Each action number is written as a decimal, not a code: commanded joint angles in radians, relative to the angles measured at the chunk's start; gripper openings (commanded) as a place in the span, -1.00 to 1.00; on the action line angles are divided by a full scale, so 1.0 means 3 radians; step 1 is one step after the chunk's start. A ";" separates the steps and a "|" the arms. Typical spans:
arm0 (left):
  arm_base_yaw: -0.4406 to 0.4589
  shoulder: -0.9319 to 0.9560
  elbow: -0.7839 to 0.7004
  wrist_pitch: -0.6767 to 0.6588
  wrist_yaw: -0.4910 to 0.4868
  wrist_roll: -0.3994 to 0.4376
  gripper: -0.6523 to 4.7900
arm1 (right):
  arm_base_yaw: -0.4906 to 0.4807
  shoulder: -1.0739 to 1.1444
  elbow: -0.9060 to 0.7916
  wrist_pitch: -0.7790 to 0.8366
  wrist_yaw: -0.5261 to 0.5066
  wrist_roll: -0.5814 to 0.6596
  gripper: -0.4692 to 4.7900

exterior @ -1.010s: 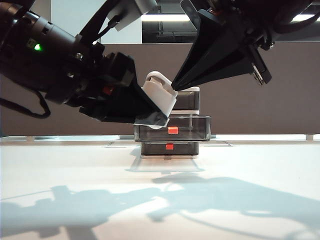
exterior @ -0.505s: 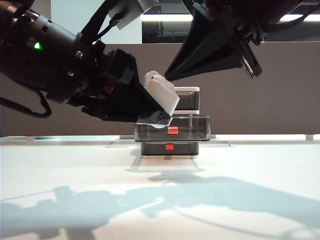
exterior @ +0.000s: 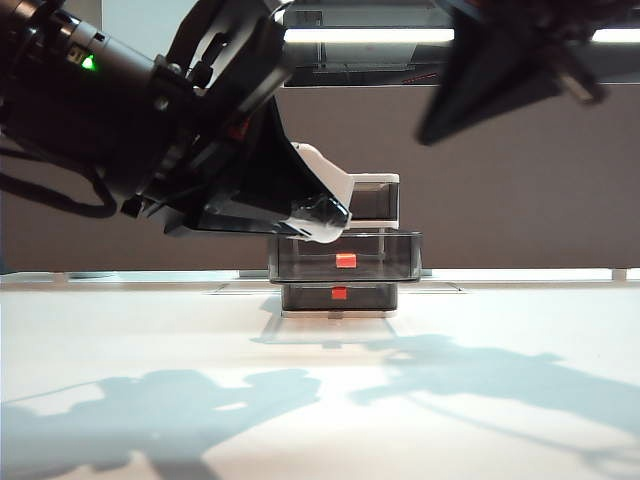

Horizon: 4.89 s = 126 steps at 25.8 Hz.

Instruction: Pick up the earphone case on the table, open the lid, insert the wireless earphone on the table into it, close the lid, put the earphone case into the second layer of the drawer, and finally close the drawer.

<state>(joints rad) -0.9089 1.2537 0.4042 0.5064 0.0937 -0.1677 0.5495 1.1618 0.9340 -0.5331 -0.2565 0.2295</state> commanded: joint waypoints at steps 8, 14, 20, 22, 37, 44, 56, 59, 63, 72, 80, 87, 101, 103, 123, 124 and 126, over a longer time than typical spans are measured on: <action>-0.0011 -0.0006 0.0020 0.0066 0.0013 -0.0261 -0.58 | -0.0914 -0.0130 0.0103 -0.0699 0.0238 -0.0446 -0.51; -0.0011 -0.0006 0.0020 0.0066 0.0013 -0.0252 -0.58 | -0.1397 -0.0102 0.0104 -0.1036 0.0240 -0.0619 -0.15; -0.0011 -0.0006 0.0020 0.0066 0.0011 -0.0252 -0.58 | -0.1752 0.0020 0.0108 -0.1205 0.0243 -0.0806 0.23; -0.0011 -0.0006 0.0020 0.0066 0.0011 -0.0252 -0.58 | -0.1864 0.0121 0.0153 -0.1213 0.0252 -0.0885 0.23; -0.0011 -0.0006 0.0020 0.0069 0.0013 -0.0252 -0.58 | -0.2241 0.1475 0.1047 -0.1368 0.0338 -0.1509 0.22; -0.0011 -0.0006 0.0020 0.0094 0.0011 -0.0253 -0.58 | -0.2363 0.1740 0.1055 -0.1233 0.0235 -0.1574 0.22; -0.0011 -0.0006 0.0020 0.0113 0.0013 -0.0252 -0.58 | -0.2358 0.2041 0.1058 -0.0919 0.0237 -0.1526 0.22; -0.0011 -0.0006 0.0020 0.0113 0.0011 -0.0252 -0.58 | -0.2358 0.2107 0.1055 -0.0912 0.0238 -0.1526 0.22; -0.0011 -0.0006 0.0020 0.0113 0.0011 -0.0252 -0.58 | -0.2358 0.2193 0.1055 -0.0881 0.0242 -0.1525 0.22; -0.0011 -0.0006 0.0020 0.0113 0.0013 -0.0252 -0.58 | -0.2356 0.2204 0.1055 -0.0839 0.0256 -0.1461 -0.19; -0.0011 -0.0006 0.0020 0.0113 0.0013 -0.0252 -0.58 | -0.2358 0.2204 0.1055 -0.0965 0.0263 -0.1462 -0.19; -0.0011 -0.0006 0.0020 0.0113 0.0013 -0.0252 -0.58 | -0.2358 0.2204 0.1057 -0.0983 0.0277 -0.1462 -0.19; -0.0011 -0.0006 0.0020 0.0113 0.0011 -0.0252 -0.58 | -0.2350 0.2202 0.1057 -0.0945 0.0275 -0.1464 -0.71; -0.0011 -0.0006 0.0020 0.0113 0.0013 -0.0252 -0.58 | -0.2350 0.2195 0.1057 -0.0908 0.0273 -0.1464 -0.76; -0.0011 -0.0006 0.0020 0.0114 0.0011 -0.0253 -0.58 | -0.1977 0.0871 0.1049 -0.0722 -0.0197 -0.1030 -0.83; -0.0010 -0.0006 0.0020 0.0116 0.0013 -0.0252 -0.58 | -0.1929 0.0795 0.1049 -0.0722 -0.0203 -0.1010 -0.83; -0.0011 -0.0006 0.0020 0.0114 0.0011 -0.0252 -0.58 | -0.1831 0.0682 0.1048 -0.0730 -0.0202 -0.1011 -0.83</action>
<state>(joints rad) -0.9089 1.2537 0.4042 0.5205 0.0940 -0.2443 -0.0189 1.3849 1.2480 -0.7628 -0.3038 -0.0837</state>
